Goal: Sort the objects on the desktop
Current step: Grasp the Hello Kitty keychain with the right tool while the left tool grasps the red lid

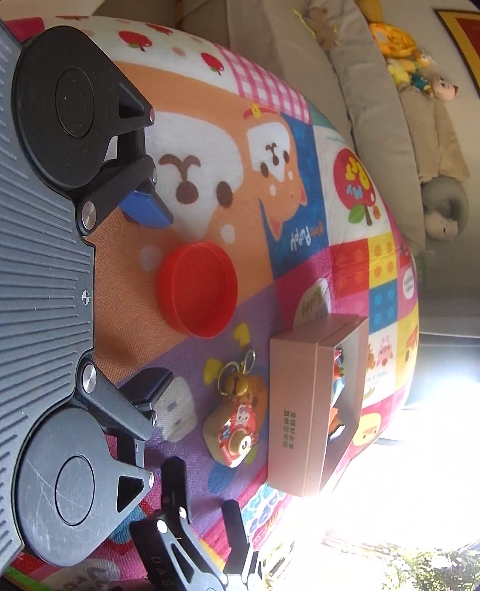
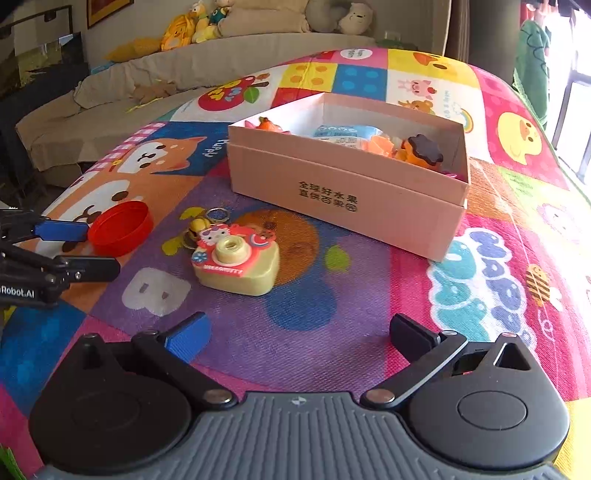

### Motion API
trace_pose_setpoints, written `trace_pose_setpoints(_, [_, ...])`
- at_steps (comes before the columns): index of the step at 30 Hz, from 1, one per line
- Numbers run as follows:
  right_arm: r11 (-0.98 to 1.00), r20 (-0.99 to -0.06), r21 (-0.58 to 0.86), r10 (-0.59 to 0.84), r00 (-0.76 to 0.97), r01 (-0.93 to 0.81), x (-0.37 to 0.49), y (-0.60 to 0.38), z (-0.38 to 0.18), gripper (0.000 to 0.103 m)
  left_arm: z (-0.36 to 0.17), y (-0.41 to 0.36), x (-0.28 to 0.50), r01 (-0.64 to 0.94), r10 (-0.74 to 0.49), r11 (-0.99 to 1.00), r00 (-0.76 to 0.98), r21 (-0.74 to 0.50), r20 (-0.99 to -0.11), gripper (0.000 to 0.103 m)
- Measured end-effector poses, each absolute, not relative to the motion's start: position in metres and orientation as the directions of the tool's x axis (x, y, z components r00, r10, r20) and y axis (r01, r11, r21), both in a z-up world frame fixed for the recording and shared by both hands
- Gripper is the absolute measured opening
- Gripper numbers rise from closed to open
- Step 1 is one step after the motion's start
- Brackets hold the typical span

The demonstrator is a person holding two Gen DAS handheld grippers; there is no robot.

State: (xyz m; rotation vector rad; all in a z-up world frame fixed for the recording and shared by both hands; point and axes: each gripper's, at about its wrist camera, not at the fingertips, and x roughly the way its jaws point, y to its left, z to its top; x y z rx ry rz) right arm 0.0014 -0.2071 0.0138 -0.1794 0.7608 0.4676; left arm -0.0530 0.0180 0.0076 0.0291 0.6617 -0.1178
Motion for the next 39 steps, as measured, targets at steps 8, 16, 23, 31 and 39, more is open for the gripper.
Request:
trace_pose_setpoints(8, [0.900,-0.674,0.017,0.333,0.659,-0.436,0.015,-0.168,0.015,0.092,0.005,0.035,-0.048,0.064,-0.116,0.992,0.773,-0.105,-0.624,0.096])
trace_pose_setpoints(16, [0.912,-0.649,0.000,0.312,0.694,-0.411,0.011,-0.174,0.017,0.056,0.005,0.035,-0.047,0.063,-0.119,0.992,0.772,-0.110,-0.624,0.097])
trace_pose_setpoints(23, [0.936,-0.645,-0.011,0.262,0.718,-0.352,-0.006,-0.209,0.017,0.056,0.004,0.022,-0.035,0.072,-0.085,0.996,0.757,-0.047,-0.648,0.100])
trace_pose_setpoints(31, [0.940,-0.633,-0.017,0.252,0.732,-0.339,-0.009,-0.213,0.015,0.059,0.002,0.009,-0.007,0.064,-0.051,0.998,0.748,-0.005,-0.661,0.100])
trace_pose_setpoints(39, [0.941,-0.636,-0.011,0.255,0.728,-0.339,-0.009,-0.212,0.015,0.066,0.003,0.004,-0.002,0.046,-0.028,0.999,0.758,0.011,-0.651,0.092])
